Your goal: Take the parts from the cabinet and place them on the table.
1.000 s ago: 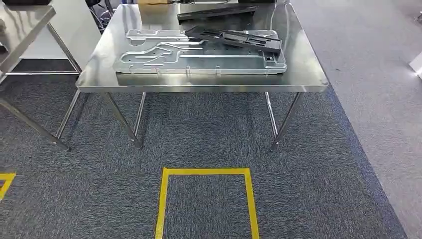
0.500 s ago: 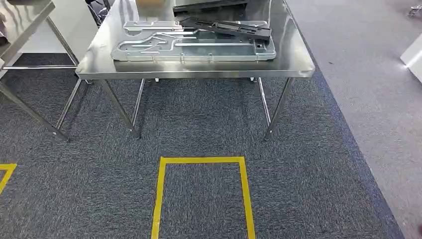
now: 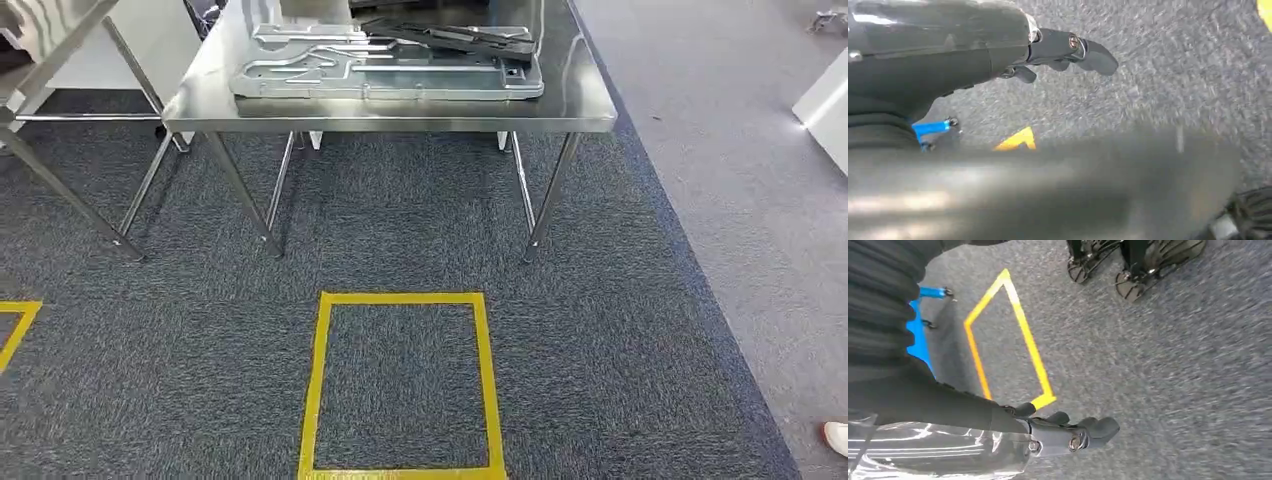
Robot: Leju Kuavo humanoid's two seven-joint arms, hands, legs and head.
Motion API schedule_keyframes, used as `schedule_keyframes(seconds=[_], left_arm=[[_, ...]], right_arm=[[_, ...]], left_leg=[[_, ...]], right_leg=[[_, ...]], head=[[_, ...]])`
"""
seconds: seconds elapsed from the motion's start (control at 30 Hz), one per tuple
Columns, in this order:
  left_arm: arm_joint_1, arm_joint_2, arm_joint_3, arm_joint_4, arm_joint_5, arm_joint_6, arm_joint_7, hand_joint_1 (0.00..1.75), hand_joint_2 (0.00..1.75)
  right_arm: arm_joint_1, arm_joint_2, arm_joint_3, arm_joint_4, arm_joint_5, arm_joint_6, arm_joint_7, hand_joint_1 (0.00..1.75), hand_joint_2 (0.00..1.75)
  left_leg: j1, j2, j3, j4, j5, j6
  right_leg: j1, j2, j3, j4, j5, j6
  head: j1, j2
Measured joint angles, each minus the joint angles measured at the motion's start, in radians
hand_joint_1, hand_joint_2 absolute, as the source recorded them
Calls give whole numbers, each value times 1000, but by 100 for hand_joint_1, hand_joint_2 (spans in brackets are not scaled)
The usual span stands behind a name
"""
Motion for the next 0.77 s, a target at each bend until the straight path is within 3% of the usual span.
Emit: schedule_keyframes(seconds=[0.03,0.07,0.1,0.17,0.2,0.23,0.27,0.3,0.37,0.4,0.5,0.57,0.6,0.63,0.7,0.73,0.77], left_arm=[[4,0,0,0,0,8,-5,0,175],[6,-1,1,0,5,19,-4,0,175],[6,-2,2,0,8,28,1,0,175],[5,-2,2,0,12,37,5,0,175],[6,-2,2,0,12,45,16,0,175],[7,-2,2,0,13,54,26,0,175],[7,-2,0,-1,19,58,31,0,175],[8,0,-8,-8,33,58,34,0,175],[7,0,-29,-19,69,57,34,0,175],[7,2,-44,-30,94,54,35,0,175],[9,10,-82,-44,164,47,37,0,175],[17,19,-111,-53,209,38,39,0,175],[23,21,-124,-53,235,35,39,0,175],[31,24,-140,-53,261,30,40,0,175],[39,32,-167,-56,310,24,37,0,175],[39,35,-185,-56,336,17,37,0,175],[42,39,-198,-56,358,15,37,0,0]], right_arm=[[1,-1,0,0,6,3,-20,0,175],[2,-6,0,0,13,10,-47,0,175],[2,-9,2,0,19,16,-69,0,175],[4,-9,6,-1,24,26,-95,0,175],[5,-11,7,0,25,34,-108,0,175],[8,-12,9,0,25,44,-118,0,175],[15,-15,18,0,24,48,-123,0,175],[23,-18,38,0,17,56,-126,0,175],[38,-25,70,0,-1,65,-127,0,175],[41,-30,88,0,-14,73,-126,0,175],[62,-35,143,0,-52,90,-122,0,175],[72,-39,177,0,-77,100,-117,0,175],[74,-42,197,-3,-91,106,-113,0,175],[75,-46,217,-8,-105,112,-111,0,175],[79,-50,253,-18,-130,123,-108,0,175],[81,-53,273,-26,-144,130,-107,0,175],[80,-55,288,-33,-155,135,-106,0,175]], left_leg=[[2,0,-4,-7,13,9],[8,7,-8,-12,31,14],[6,7,-20,-12,39,24],[4,8,-46,-9,58,29],[2,9,-60,-6,67,29],[1,11,-76,0,75,28],[1,12,-89,7,80,27],[1,11,-102,17,84,26],[2,9,-121,39,87,21],[-4,10,-134,50,87,16],[-2,10,-139,55,95,-1],[-1,7,-145,63,93,-9],[-1,2,-155,90,63,-18],[5,1,-183,154,15,-24],[11,1,-240,307,-65,-36],[12,2,-253,361,-83,-41],[15,2,-241,360,-75,-43]], right_leg=[[2,1,1,-5,10,10],[-4,4,-5,7,-2,13],[-2,7,-22,45,-49,14],[-5,9,-75,197,-155,20],[-5,9,-96,274,-195,23],[-5,9,-97,314,-210,26],[-5,9,-75,299,-203,27],[-5,9,-20,236,-177,25],[-5,8,112,49,-127,17],[2,9,136,-3,-146,6],[8,11,124,3,-129,-10],[-5,5,123,-9,-112,-24],[-6,5,119,-10,-108,-31],[-6,5,111,-10,-103,-36],[-4,3,97,-8,-95,-34],[-5,-1,91,-6,-91,-32],[-6,-3,86,-5,-89,-29]], head=[[0,0],[0,0],[0,0],[0,0],[0,0],[0,0],[0,0],[0,0],[0,0],[0,0],[0,0],[0,0],[0,0],[0,0],[0,0],[0,0],[0,0]])
